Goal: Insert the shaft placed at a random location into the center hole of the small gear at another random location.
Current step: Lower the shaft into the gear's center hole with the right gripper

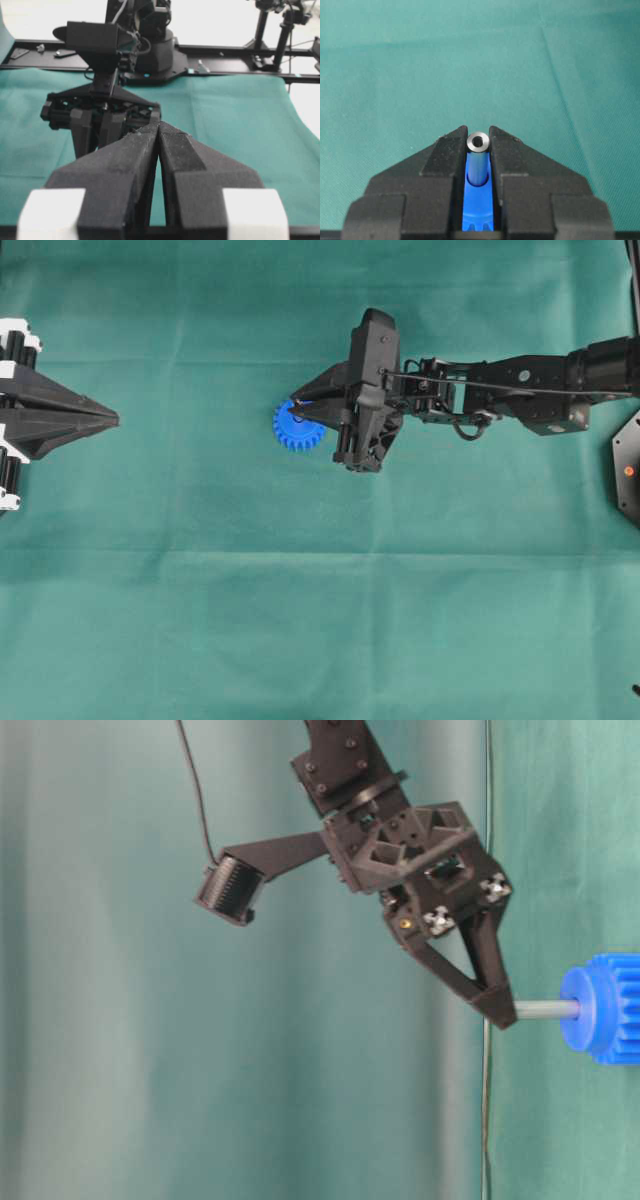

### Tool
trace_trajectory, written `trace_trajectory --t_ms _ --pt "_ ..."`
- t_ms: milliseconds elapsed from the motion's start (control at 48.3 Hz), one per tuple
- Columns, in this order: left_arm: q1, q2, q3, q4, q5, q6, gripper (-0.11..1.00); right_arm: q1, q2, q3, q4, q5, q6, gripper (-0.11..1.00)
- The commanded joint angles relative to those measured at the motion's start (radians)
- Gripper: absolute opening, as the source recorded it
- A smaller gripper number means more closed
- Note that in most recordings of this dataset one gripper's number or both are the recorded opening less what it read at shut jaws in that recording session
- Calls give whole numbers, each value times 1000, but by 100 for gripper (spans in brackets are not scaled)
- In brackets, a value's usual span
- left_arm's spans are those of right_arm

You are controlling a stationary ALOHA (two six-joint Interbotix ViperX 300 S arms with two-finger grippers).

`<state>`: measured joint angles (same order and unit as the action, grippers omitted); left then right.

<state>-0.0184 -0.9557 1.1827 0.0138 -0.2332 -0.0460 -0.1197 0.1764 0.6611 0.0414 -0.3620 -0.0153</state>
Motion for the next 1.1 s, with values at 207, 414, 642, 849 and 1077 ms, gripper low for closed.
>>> trace_trajectory --t_ms 207,414,642,849,1077 --pt "-3 6 -23 2 -6 -2 0 2 9 -15 5 -25 0 14" --pt "-3 6 -23 2 -8 -2 0 2 31 -15 5 -35 0 14" --pt "-3 6 -25 2 -9 0 0 2 54 -20 5 -49 2 14" --pt "-2 6 -25 3 -8 0 0 2 58 -18 5 -49 2 14" --pt "-2 6 -23 2 -8 0 0 2 58 -15 5 -49 2 14"
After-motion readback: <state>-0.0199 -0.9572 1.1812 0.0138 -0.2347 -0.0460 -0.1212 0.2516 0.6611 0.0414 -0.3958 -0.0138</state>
